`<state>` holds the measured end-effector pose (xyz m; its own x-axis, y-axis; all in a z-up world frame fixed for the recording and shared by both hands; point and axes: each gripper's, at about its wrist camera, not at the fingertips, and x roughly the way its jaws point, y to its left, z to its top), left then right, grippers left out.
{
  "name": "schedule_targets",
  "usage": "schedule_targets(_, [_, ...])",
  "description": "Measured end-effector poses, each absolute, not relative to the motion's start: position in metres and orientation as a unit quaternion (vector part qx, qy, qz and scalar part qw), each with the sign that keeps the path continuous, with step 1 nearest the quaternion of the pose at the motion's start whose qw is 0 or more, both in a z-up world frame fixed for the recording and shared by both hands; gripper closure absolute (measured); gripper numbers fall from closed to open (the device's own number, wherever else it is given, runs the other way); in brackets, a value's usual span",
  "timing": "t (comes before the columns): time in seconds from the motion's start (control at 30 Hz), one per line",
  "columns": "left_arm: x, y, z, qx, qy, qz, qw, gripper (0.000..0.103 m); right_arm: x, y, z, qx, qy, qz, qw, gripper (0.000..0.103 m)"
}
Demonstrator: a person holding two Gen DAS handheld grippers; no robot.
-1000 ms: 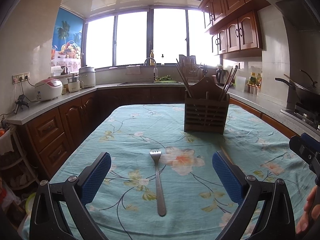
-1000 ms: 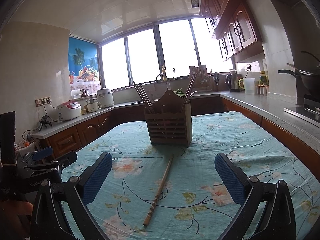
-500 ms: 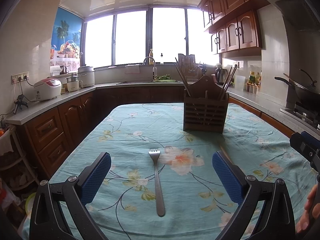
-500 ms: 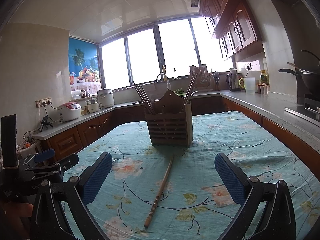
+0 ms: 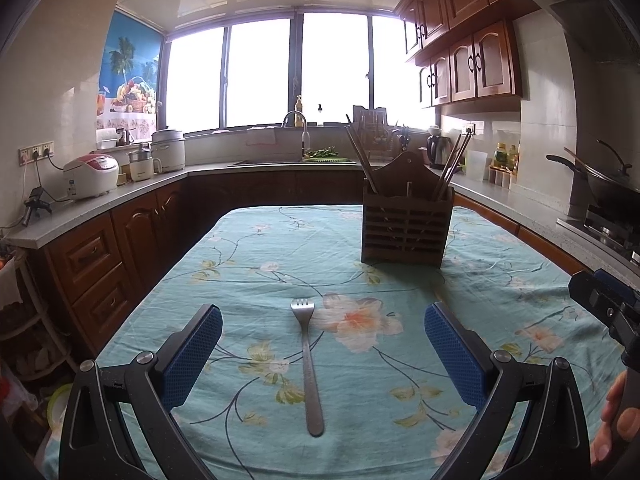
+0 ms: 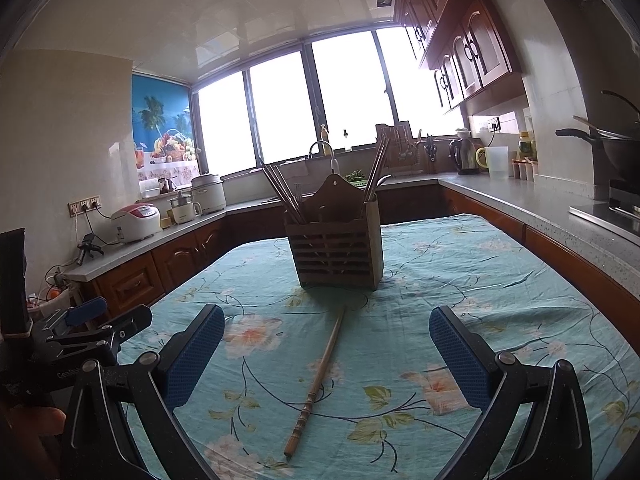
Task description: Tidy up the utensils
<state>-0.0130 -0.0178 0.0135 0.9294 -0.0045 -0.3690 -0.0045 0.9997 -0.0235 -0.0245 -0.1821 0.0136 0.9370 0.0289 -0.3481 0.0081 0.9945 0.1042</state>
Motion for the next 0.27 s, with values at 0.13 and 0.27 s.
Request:
schedule_targets(0.13, [-0.0121,-0.0194,0.0135,-0.012,0.19,-0.001,0.982,0.001,-0.0215,-0.1868,0.0136,0.056,0.18,0.006,0.982,0.0])
schedule_targets(0.27, [-0.0111,-0.0204,0.0146,-0.013,0.191,-0.001,0.982,0.001,-0.0201,-0.1853,0.0134,0.056,0.184,0.006,0.981,0.0])
